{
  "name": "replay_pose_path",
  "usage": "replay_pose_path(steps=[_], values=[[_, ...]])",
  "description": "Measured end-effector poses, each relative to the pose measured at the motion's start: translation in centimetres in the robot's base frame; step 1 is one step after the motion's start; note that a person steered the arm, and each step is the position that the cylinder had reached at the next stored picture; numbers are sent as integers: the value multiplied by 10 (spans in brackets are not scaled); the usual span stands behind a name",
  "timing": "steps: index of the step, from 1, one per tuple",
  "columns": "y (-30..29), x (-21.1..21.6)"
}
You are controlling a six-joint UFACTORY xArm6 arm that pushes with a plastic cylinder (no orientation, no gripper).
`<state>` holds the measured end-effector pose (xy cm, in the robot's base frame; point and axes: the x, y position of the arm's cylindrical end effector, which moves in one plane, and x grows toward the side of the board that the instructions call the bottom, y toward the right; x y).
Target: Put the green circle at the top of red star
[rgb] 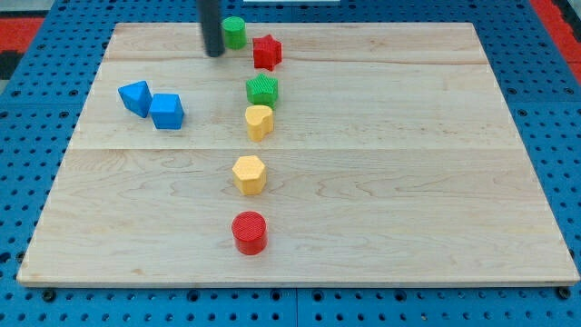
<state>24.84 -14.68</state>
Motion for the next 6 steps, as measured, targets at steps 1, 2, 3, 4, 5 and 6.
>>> replay_pose_path(steps=[1,2,3,4,5,6], values=[[-20,-27],[7,-35],[40,-35],[45,-35],[57,-35],[74,-35]])
